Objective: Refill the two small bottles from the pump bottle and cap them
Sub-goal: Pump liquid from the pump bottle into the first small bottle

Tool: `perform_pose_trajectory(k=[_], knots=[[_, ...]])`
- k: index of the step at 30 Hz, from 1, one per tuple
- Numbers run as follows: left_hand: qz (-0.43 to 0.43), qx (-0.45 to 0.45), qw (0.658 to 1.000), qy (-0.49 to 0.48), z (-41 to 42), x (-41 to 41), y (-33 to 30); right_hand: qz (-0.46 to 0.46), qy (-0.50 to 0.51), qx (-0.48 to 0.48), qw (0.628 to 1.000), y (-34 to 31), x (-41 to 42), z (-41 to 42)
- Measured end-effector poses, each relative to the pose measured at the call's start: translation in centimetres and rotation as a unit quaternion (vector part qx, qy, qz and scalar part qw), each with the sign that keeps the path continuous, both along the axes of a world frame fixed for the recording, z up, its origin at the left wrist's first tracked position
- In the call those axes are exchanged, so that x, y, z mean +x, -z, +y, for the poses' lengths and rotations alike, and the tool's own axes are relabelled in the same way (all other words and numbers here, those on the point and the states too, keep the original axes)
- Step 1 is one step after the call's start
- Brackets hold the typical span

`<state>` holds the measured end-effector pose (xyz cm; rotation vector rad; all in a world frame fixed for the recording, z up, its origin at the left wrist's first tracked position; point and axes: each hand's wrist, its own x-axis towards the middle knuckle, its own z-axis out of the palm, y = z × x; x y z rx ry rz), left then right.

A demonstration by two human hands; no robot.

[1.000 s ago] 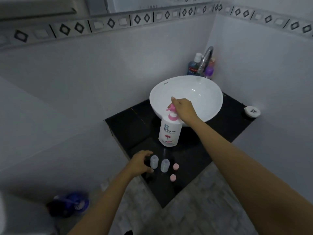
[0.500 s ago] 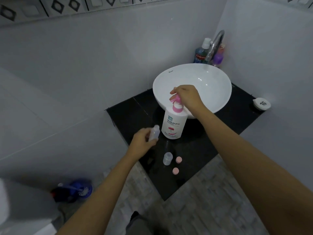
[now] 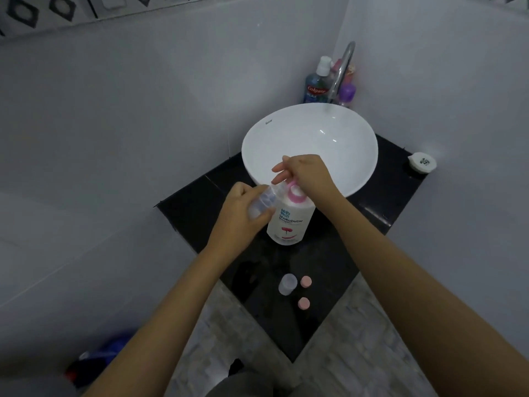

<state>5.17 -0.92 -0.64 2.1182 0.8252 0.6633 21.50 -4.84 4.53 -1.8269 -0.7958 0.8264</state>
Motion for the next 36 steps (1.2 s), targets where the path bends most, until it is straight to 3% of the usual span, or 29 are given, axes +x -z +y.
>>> perform_pose_trajectory(k=[16, 25, 31, 36], knots=[[-0.028, 0.024, 0.999, 0.000, -0.4, -0.1, -1.1, 0.035, 0.029, 0.022, 0.999, 0.4, -0.4, 0.1], [-0.100, -0.022, 0.994, -0.035, -0.5, 0.2, -1.2, 0.049, 0.037, 0.014, 0.998, 1.1, 0.0, 0.4], [-0.103, -0.048, 0.992, -0.045, -0.7, 0.5, -0.7, 0.021, 0.041, 0.002, 0.999, 2.5, -0.2, 0.4], [-0.137, -0.058, 0.988, -0.045, -0.5, 0.5, -1.5, 0.035, 0.043, 0.083, 0.995, 1.0, -0.2, 0.3]])
